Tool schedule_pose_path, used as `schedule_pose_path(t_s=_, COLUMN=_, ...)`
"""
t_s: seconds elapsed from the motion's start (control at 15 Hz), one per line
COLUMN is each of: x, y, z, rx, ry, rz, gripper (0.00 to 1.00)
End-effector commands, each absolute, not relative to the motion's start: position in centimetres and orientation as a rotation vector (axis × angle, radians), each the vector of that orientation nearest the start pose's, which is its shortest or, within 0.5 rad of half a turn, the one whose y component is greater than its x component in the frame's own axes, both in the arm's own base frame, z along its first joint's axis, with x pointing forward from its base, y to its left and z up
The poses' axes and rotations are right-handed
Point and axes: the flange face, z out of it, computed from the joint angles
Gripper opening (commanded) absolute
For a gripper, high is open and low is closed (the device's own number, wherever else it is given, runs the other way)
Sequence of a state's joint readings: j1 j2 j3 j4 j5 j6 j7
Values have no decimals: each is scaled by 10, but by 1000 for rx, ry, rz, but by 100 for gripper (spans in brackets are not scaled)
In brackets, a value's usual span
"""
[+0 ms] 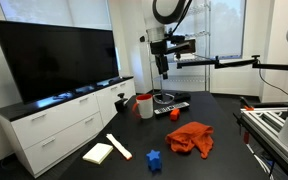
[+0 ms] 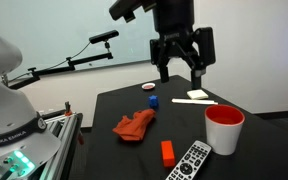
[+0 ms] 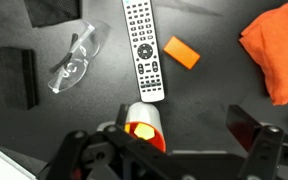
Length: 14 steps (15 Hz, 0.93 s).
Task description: Put the orange block upright
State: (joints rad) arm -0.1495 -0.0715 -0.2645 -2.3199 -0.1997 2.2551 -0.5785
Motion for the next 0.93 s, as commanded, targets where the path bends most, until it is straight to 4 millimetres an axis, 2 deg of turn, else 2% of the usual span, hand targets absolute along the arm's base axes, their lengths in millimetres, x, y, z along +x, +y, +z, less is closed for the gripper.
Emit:
schedule_pose_path(t_s=0.0, x=461, y=-220, z=351, rx=-3185, ry=-784, rz=115, gripper=100)
schedule_pose_path(t_s=0.13, x=465, y=-223, z=332, rx=-3134, ry=-927, rz=153, gripper=100)
schedule_pose_path(t_s=0.27, x=471, y=-227, z=322, rx=-3071, ry=-1066, rz=187, gripper=100)
schedule_pose_path(t_s=0.67, x=479, y=-233, z=321, rx=-2863, ry=-1484, rz=229, gripper=100)
schedule_pose_path(t_s=0.73, x=474, y=-228, z=312, rx=-2940, ry=-1340, rz=228, gripper=100)
schedule_pose_path(t_s=0.87, x=473, y=-227, z=307, rx=-2927, ry=-1347, rz=242, gripper=100)
